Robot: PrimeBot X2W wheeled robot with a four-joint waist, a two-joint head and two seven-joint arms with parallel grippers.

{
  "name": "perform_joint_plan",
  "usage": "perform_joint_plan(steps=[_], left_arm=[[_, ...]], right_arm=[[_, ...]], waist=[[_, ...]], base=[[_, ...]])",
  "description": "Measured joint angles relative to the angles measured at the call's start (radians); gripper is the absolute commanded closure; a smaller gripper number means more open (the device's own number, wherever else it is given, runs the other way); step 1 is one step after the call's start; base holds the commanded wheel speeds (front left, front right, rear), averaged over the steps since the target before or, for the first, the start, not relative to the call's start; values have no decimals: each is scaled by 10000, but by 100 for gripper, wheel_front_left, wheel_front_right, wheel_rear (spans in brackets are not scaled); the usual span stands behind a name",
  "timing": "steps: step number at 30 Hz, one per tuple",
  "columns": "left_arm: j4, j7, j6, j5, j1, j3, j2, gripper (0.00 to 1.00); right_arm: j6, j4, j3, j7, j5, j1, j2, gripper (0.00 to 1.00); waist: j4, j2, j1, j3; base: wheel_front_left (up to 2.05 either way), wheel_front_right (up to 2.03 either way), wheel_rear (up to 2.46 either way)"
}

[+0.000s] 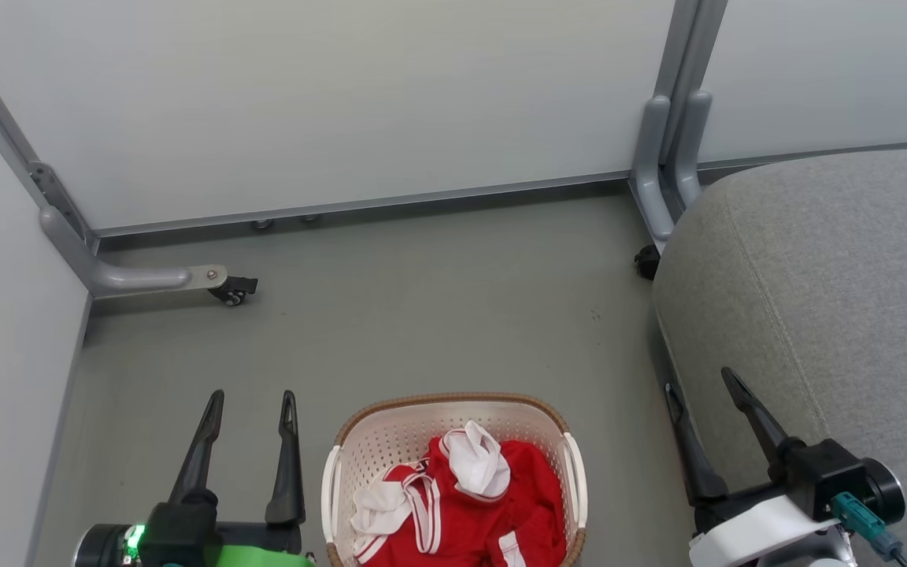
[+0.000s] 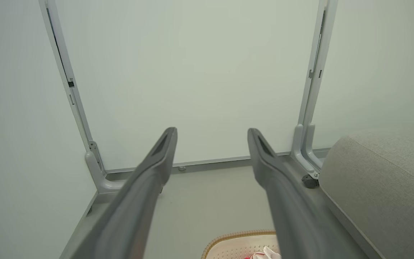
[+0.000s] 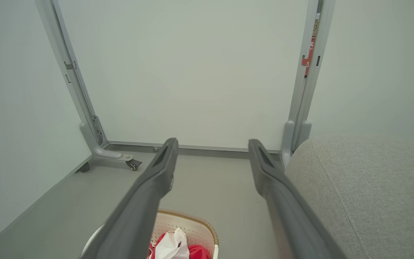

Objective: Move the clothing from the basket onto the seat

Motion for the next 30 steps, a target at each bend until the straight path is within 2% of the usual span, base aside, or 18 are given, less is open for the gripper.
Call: perform_joint_plan(steps=[10,24,30], left_arm=[[-163,-203,56,865,98,-107,-8,0],[-144,-203,56,878,83,-171,-17,0],[-15,-203,-92,853,-705,-330,-23,0]], right_arm=[[2,-119,94,-178,-704,63,-8,0],[2,-148,215,-178,-742,41,-10,0],[2,-403,144,-192,-802,-821,-10,0]], waist=[[4,-1,0,64],[17,0,0,506],[-1,0,0,1260]], base=[[0,0,0],[0,0,0],[0,0,0]])
